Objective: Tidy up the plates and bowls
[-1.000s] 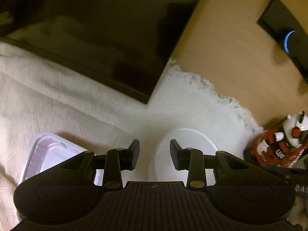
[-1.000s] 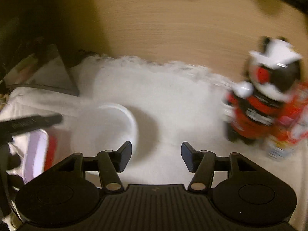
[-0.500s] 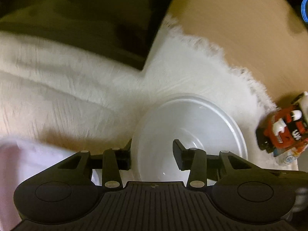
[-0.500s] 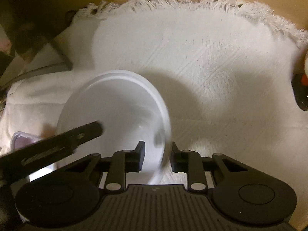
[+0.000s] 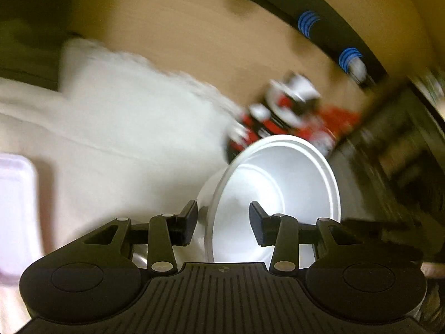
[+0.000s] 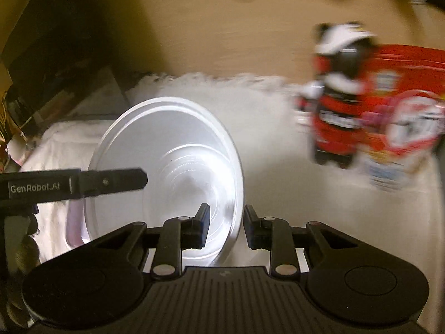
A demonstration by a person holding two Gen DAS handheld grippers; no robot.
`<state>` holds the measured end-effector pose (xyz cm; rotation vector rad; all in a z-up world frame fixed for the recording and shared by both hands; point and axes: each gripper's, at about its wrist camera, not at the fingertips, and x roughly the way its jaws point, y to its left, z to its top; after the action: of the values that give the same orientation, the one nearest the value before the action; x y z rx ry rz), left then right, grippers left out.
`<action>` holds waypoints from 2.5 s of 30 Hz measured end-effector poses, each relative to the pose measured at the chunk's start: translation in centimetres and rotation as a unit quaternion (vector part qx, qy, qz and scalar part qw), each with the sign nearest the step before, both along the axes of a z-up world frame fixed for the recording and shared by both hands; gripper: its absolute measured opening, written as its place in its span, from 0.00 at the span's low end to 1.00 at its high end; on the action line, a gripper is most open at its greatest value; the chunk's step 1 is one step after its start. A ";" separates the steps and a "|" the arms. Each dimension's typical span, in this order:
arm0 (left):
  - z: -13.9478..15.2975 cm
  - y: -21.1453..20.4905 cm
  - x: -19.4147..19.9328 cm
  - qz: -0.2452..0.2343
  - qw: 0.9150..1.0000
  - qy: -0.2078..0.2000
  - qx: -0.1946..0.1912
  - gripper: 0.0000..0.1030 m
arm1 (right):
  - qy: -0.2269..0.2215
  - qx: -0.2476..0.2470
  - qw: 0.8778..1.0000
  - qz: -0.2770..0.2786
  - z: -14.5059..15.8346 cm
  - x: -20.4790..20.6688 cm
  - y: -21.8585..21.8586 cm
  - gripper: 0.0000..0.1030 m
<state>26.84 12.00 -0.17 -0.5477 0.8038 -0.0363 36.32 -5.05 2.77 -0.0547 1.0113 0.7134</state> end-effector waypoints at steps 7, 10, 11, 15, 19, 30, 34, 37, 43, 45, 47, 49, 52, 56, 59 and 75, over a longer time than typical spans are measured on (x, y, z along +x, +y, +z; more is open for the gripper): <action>-1.8 -8.0 1.3 -0.058 0.996 0.065 0.014 0.42 | 0.029 -0.026 0.999 -0.021 -0.6 -1.0 -9.3 0.26; -4.2 -9.6 2.8 -0.078 0.994 0.070 0.035 0.34 | 0.024 -0.049 0.998 -0.021 -2.5 -1.2 -10.8 0.28; -4.8 -9.4 3.2 -0.074 0.994 0.078 0.027 0.30 | 0.013 -0.059 0.998 -0.018 -3.2 -1.5 -10.8 0.31; -5.5 -7.9 3.1 -0.032 0.995 0.090 -0.009 0.29 | 0.014 -0.067 0.997 -0.030 -6.0 0.0 -10.6 0.31; -4.1 -8.0 2.3 -0.023 0.998 0.059 0.003 0.30 | 0.010 -0.044 0.998 -0.041 -6.0 0.4 -11.0 0.31; -4.9 -8.3 4.1 -0.003 0.997 0.064 0.038 0.28 | 0.015 -0.013 0.997 -0.079 -6.6 3.2 -11.1 0.32; -6.5 -7.7 5.1 0.012 0.995 0.089 0.036 0.30 | 0.039 -0.016 0.994 -0.101 -8.3 4.3 -11.5 0.34; -7.0 -7.8 5.2 0.013 0.995 0.094 0.037 0.30 | 0.039 -0.017 0.995 -0.092 -8.9 4.3 -11.3 0.34; -7.1 -8.5 3.7 -0.007 0.995 0.095 0.035 0.27 | 0.058 -0.035 0.995 -0.070 -10.6 3.4 -10.8 0.34; -7.0 -8.6 3.2 -0.006 0.995 0.089 0.036 0.27 | 0.064 -0.037 0.995 -0.070 -11.3 3.1 -10.9 0.34; -6.8 -8.7 2.8 -0.008 0.996 0.081 0.043 0.27 | 0.072 -0.034 0.994 -0.072 -11.8 2.9 -11.0 0.34; -6.8 -8.8 2.6 -0.013 0.996 0.078 0.044 0.27 | 0.080 -0.028 0.994 -0.072 -12.1 2.8 -11.2 0.34; -7.1 -8.7 2.4 -0.012 0.996 0.085 0.031 0.28 | 0.088 -0.022 0.994 -0.061 -12.2 2.5 -11.1 0.35; -7.3 -8.9 2.0 -0.013 0.995 0.091 0.032 0.33 | 0.095 -0.021 0.994 -0.058 -12.4 2.0 -11.1 0.38; -7.5 -8.9 1.8 -0.010 0.995 0.096 0.034 0.37 | 0.107 -0.013 0.992 -0.059 -12.7 1.8 -11.4 0.39; -3.8 -8.3 0.5 0.027 0.999 0.023 0.040 0.36 | 0.061 0.028 0.996 -0.063 -9.2 1.1 -14.1 0.41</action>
<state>27.34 3.71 -3.97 -0.4949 0.8309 0.0575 37.44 -19.13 -6.41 0.1016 1.1000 0.6342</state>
